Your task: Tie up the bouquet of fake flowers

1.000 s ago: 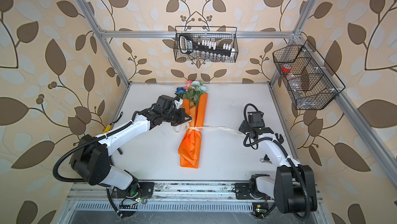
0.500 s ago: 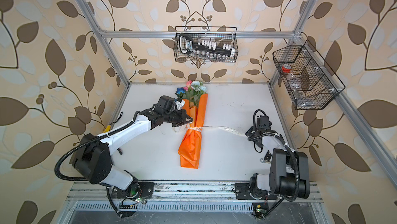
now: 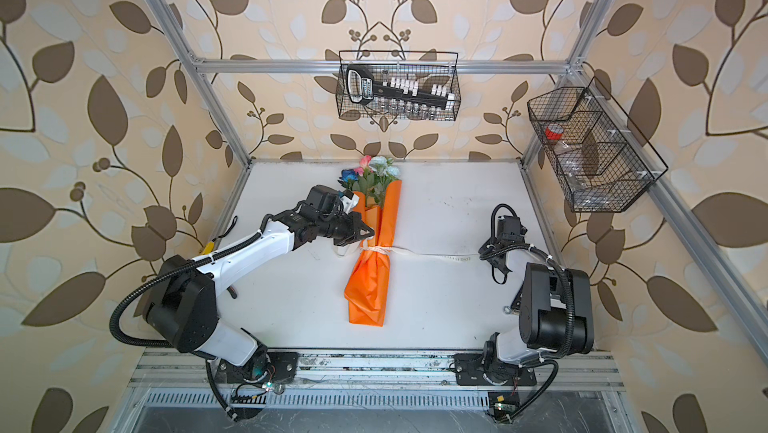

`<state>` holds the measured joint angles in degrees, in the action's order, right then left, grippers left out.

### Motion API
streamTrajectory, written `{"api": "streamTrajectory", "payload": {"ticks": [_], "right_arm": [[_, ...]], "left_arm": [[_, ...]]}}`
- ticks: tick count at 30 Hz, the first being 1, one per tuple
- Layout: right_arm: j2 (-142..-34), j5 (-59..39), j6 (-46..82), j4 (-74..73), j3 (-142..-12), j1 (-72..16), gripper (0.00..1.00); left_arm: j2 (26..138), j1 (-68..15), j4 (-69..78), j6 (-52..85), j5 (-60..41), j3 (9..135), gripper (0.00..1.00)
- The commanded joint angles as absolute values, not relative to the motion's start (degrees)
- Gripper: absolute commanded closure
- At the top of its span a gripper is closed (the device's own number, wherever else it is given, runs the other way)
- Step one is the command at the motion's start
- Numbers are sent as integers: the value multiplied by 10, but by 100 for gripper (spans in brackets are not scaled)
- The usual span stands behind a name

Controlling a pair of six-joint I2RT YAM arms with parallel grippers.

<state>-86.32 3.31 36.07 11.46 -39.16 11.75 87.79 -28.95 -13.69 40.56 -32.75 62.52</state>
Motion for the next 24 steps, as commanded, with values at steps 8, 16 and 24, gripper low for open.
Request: {"api": "streamTrajectory", "payload": {"ticks": [8,16,24], "right_arm": [[-805,-93,305,86,-547,13,100],[-909,-102,251,125,-826,-195,100],[-1085,-132,217,193,-1097,-320,100]], "left_arm": [[868,-308,-141,343,-319,641,100],[860,-332,-99,280,-306,624,100],[866,-366,-70,213,-280,605,100]]}}
